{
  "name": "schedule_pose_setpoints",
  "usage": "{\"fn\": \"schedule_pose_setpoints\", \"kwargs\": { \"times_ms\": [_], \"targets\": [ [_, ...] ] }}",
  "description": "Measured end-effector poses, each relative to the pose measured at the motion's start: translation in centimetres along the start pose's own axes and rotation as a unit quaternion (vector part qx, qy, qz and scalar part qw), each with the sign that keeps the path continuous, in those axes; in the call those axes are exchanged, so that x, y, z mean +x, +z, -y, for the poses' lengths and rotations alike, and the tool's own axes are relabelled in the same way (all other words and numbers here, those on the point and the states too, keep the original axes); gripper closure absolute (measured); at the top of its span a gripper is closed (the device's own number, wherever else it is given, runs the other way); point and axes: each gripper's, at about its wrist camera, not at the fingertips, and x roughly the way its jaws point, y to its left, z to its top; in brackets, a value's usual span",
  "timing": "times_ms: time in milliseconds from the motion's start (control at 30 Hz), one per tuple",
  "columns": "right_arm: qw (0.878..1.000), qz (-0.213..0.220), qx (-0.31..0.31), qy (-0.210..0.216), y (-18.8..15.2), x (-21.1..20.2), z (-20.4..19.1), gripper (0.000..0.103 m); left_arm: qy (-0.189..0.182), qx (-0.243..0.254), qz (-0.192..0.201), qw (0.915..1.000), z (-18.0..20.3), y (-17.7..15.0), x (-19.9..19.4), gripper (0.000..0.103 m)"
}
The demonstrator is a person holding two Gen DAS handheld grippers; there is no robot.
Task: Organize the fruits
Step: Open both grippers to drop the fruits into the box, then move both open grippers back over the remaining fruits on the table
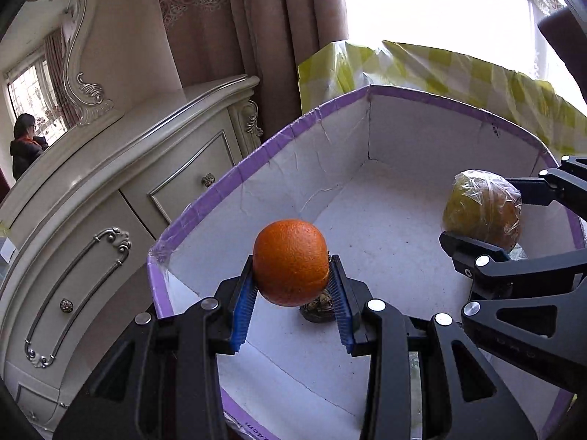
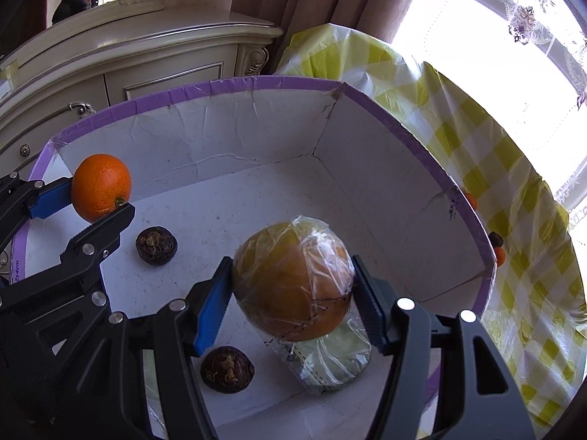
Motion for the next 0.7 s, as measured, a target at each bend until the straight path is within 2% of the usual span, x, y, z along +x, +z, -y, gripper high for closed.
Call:
{"fn": "schedule_pose_setpoints", "kwargs": {
  "times_ms": [133,233,333,400,433,467,533,567,700],
  "targets": [
    [1.0,-0.008,0.006,0.006,0.0,0.2,0.2,0.037,-0.008,0.002,-0.002,1.0,-0.1,0.2,0.0,0.066],
    [1.0,0.0,0.011,0.003,0.1,0.0,0.4,0.033,-0.011,-0.005,-0.006,0.9999,-0.2,0.3,0.1,0.061],
    [1.0,-0.002,0.022,0.003,0.0,0.0,0.7,0.031,0.008,-0.012,0.005,0.9999,-0.5,0.6,-0.1,0.049],
    [0.999,-0.001,0.033,0.006,0.1,-0.1,1.1,0.028,0.037,-0.017,0.016,0.999,-0.9,0.8,-0.5,0.035],
    [0.999,-0.003,0.035,0.007,0.0,0.0,1.2,0.027,0.052,-0.025,0.026,0.998,-1.2,0.9,-0.8,0.024],
    [0.999,-0.002,0.035,0.008,0.0,-0.1,1.2,0.025,0.053,-0.029,0.035,0.9976,-1.6,0.9,-1.1,0.021],
    [0.999,0.006,0.035,0.005,0.0,-0.3,1.1,0.022,0.049,-0.035,0.039,0.9974,-2.1,1.2,-1.3,0.02],
    [0.999,0.011,0.036,0.005,0.0,-0.5,1.1,0.022,0.054,-0.038,0.041,0.997,-2.2,1.2,-1.4,0.016],
    [0.998,0.032,0.047,0.009,-0.1,-1.0,1.2,0.019,0.052,-0.051,0.044,0.9964,-2.7,1.2,-1.5,0.016]
  ]
}}
